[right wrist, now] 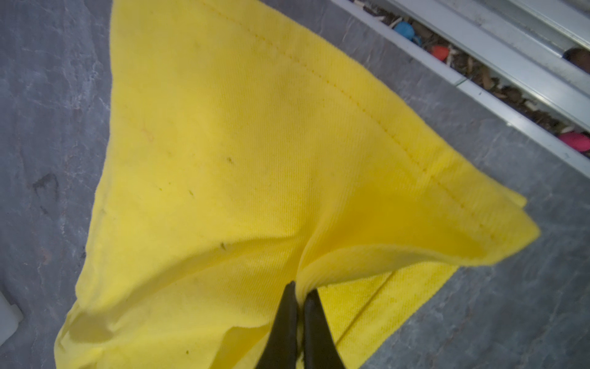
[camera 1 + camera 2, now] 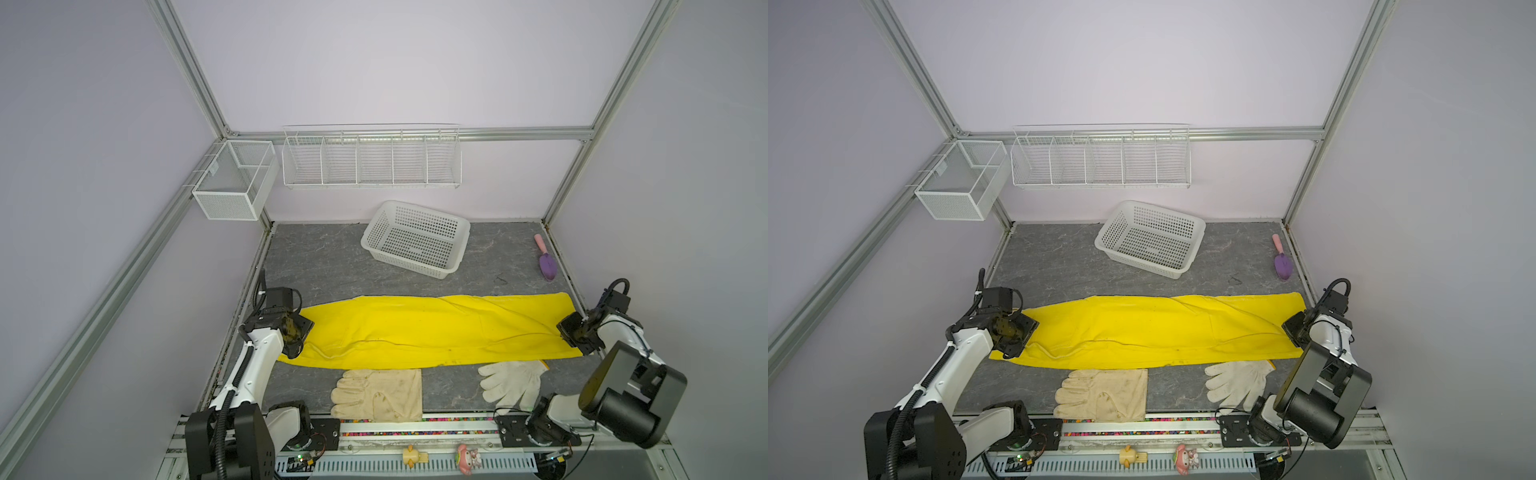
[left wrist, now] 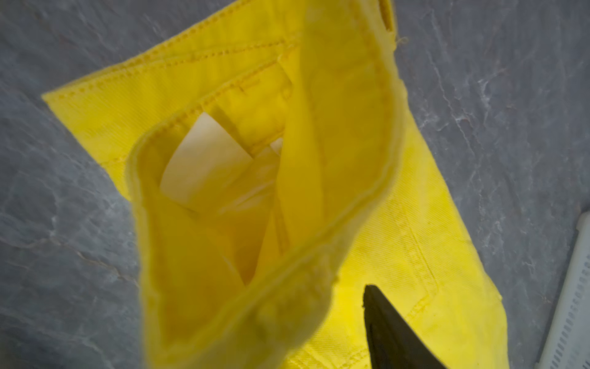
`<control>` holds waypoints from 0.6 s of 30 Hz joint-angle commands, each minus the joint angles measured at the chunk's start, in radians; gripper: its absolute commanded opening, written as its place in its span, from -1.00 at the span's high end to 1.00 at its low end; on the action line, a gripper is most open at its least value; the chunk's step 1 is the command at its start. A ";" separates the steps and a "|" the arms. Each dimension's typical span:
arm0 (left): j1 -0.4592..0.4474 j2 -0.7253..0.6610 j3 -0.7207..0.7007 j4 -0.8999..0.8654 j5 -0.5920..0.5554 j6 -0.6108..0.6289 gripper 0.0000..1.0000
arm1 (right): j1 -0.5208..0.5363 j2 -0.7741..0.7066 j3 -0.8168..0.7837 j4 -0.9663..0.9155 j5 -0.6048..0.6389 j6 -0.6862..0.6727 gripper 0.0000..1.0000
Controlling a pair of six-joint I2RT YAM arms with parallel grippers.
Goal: Fold and stack the trousers
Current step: Fold the trousers at the center of the table.
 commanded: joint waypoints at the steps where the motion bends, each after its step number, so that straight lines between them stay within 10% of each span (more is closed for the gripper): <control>1: 0.000 -0.001 -0.025 -0.076 -0.017 -0.077 -0.16 | 0.007 -0.018 0.021 -0.021 -0.012 -0.003 0.87; 14: 0.006 0.071 -0.014 -0.104 -0.165 0.009 0.97 | 0.010 -0.092 0.026 -0.060 0.025 0.049 0.87; 18: 0.008 0.071 0.069 -0.122 -0.223 0.070 1.00 | 0.010 -0.108 0.054 -0.084 0.065 0.053 0.87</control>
